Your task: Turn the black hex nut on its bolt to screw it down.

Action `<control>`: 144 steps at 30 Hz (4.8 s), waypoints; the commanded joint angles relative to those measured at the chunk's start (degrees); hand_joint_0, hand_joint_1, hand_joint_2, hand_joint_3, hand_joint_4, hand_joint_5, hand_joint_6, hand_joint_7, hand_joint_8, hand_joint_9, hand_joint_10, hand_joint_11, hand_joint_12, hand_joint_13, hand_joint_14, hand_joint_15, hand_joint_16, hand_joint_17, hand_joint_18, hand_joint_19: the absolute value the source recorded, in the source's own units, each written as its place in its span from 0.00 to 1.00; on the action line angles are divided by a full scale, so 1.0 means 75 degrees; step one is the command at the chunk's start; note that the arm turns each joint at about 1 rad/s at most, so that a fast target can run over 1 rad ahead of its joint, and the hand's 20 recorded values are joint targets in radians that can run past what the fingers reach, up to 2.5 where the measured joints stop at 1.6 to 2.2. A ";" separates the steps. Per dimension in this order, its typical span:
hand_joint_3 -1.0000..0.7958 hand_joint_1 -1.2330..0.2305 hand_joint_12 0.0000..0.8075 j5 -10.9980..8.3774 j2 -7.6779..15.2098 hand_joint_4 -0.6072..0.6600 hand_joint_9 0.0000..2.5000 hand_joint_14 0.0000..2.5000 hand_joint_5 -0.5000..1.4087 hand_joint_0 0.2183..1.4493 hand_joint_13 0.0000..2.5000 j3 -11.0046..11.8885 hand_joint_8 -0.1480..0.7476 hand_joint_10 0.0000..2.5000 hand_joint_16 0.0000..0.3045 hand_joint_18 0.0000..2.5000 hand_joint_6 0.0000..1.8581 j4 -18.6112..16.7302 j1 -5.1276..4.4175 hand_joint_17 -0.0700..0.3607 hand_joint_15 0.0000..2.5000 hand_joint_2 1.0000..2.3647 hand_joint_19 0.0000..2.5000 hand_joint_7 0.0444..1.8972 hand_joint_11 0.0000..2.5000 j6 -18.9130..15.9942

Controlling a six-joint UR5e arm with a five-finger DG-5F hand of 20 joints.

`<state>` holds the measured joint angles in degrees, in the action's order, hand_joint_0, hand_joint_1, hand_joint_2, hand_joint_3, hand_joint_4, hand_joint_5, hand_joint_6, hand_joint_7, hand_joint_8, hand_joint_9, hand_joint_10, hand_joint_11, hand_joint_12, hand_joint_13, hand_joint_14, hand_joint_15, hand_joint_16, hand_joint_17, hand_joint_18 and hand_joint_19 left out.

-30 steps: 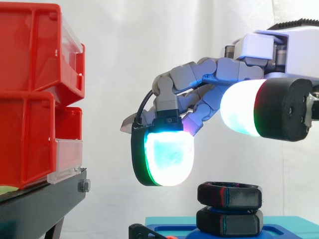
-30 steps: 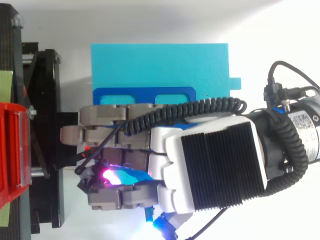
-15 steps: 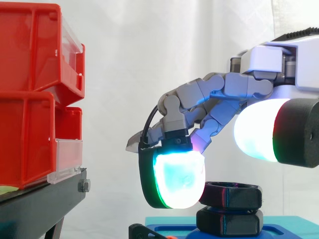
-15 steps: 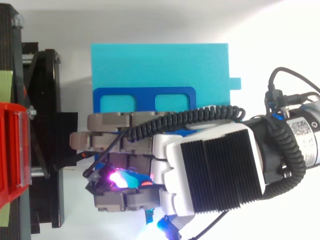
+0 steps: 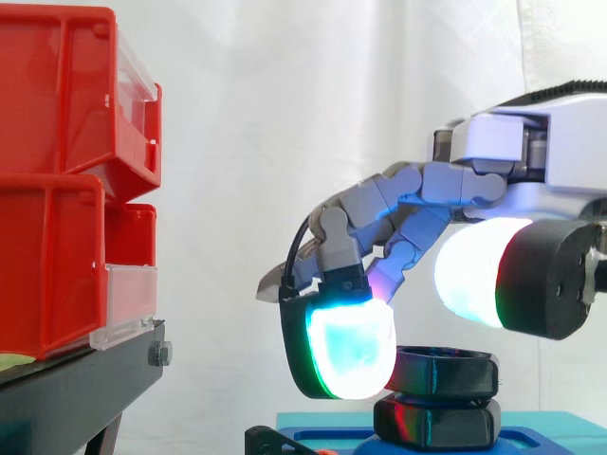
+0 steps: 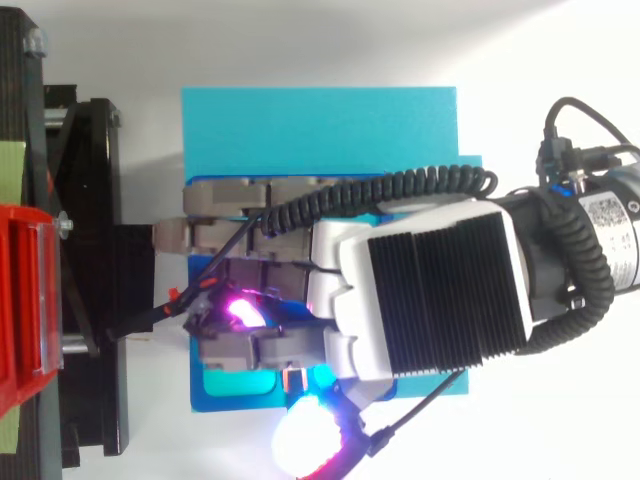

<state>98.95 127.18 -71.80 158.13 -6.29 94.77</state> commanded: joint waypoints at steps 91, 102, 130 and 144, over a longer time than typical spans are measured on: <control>0.28 0.73 0.36 0.0448 0.0117 0.60 0.39 0.00 0.25 0.22 0.22 -0.0107 0.45 0.00 0.16 0.18 0.33 -0.0389 0.0182 0.41 0.01 0.00 0.08 0.65 0.09 0.0079; 0.28 0.73 0.36 0.0494 0.0117 0.60 0.39 0.00 0.25 0.22 0.23 -0.0107 0.45 0.00 0.16 0.18 0.33 -0.0377 0.0369 0.41 0.01 0.00 0.08 0.65 0.08 0.0173; 0.28 0.73 0.35 0.1549 0.0105 0.61 0.37 0.00 0.25 0.22 0.22 0.0186 0.42 0.00 0.16 0.18 0.27 -0.1021 0.0662 0.41 0.00 0.00 0.08 0.72 0.06 0.0185; 0.28 0.73 0.36 0.0834 0.0129 0.67 0.38 0.00 0.23 0.22 0.21 0.0163 0.44 0.00 0.16 0.18 0.27 -0.0517 0.0147 0.41 0.00 0.00 0.08 0.59 0.07 0.0185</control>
<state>105.48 128.12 -70.52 153.08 -4.71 96.15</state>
